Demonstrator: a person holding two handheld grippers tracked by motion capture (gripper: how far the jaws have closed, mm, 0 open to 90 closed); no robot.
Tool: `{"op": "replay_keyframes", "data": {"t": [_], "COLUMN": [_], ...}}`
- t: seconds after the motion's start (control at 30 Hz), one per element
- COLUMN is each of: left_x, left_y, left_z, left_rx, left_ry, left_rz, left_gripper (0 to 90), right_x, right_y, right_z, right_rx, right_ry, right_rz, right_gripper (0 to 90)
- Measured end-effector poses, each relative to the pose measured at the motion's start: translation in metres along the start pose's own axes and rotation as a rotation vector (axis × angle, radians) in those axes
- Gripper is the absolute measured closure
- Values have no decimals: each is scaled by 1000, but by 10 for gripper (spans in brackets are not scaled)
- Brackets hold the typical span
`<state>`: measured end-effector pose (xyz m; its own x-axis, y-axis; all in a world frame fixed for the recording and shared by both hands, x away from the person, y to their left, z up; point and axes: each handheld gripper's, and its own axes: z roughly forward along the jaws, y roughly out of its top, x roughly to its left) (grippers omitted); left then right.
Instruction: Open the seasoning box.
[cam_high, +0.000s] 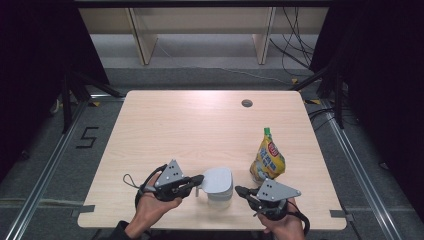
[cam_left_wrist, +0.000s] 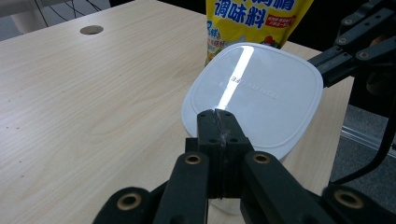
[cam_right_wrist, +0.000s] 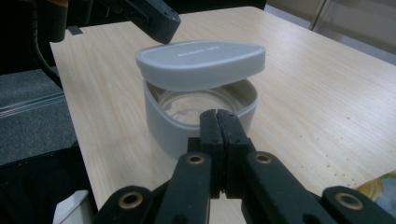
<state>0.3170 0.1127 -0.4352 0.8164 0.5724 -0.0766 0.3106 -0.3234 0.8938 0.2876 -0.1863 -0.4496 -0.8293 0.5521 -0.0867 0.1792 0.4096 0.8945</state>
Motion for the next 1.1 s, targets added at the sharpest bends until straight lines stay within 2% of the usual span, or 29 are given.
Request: {"op": "replay_keyframes", "data": {"t": [0.1, 0.2, 0.27, 0.33, 0.37, 0.47, 0.53, 0.57, 0.63, 0.67, 0.7, 0.73, 0.77, 0.8, 0.83, 0.87, 0.97, 1.0, 1.03, 1.1], "left_x": [1, 0, 0, 0, 0, 1, -1, -1, -1, -1, -1, -1, 0, 0, 0, 2, 4, 4, 6, 5], "left_y": [0, 0, 0, 0, 0, 0, 0, 0, 0, -1, -1, -3, -4, -6, -9, -11, -15, -19, -21, -25], "left_z": [0, 0, 0, 0, 0, 0, -1, -2, -6, -8, -11, -14, -15, -18, -19, -20, -23, -26, -26, -28], "left_rx": [-2, -1, -1, -1, -2, -2, -9, 0, 0, -6, -3, -3, -2, 5, 5, 1, 10, 16, 16, 21], "left_ry": [-2, -2, -2, -2, -2, -4, 0, 14, 14, 9, 16, 21, 14, 18, 20, 8, 10, 17, 3, 0], "left_rz": [6, 6, 6, 6, 6, 3, -7, 18, 33, 17, 26, 19, 18, 16, -2, -6, -1, -21, -6, -42], "left_gripper": [890, 890, 890, 891, 890, 888, 873, 866, 844, 835, 831, 825, 818, 807, 797, 787, 750, 736, 717, 680], "right_x": [2, 1, 2, 1, 2, 2, 2, 2, 1, 1, 0, 0, 2, 1, 1, 2, 3, 4, 4, 5], "right_y": [2, 4, 5, 7, 7, 10, 12, 13, 15, 16, 17, 17, 18, 19, 20, 21, 23, 23, 24, 25], "right_z": [2, 6, 5, 6, 6, 9, 9, 9, 8, 7, 7, 7, 7, 8, 7, 8, 10, 11, 11, 11], "right_rx": [10, 0, 5, 3, 4, 2, 0, 1, -6, -2, -1, -2, -11, -14, -5, -3, -8, -14, -15, -13], "right_ry": [5, 12, 0, 4, 5, 6, 6, 6, -3, -5, -3, -6, -12, -3, 6, 4, 10, 5, 7, 4], "right_rz": [20, -5, 16, -2, 20, -18, -20, -23, -27, -21, -32, -39, -16, -25, -33, -37, -42, -40, -39, -44], "right_gripper": [900, 900, 900, 900, 900, 900, 900, 900, 900, 900, 900, 900, 900, 900, 900, 900, 900, 900, 900, 900]}}
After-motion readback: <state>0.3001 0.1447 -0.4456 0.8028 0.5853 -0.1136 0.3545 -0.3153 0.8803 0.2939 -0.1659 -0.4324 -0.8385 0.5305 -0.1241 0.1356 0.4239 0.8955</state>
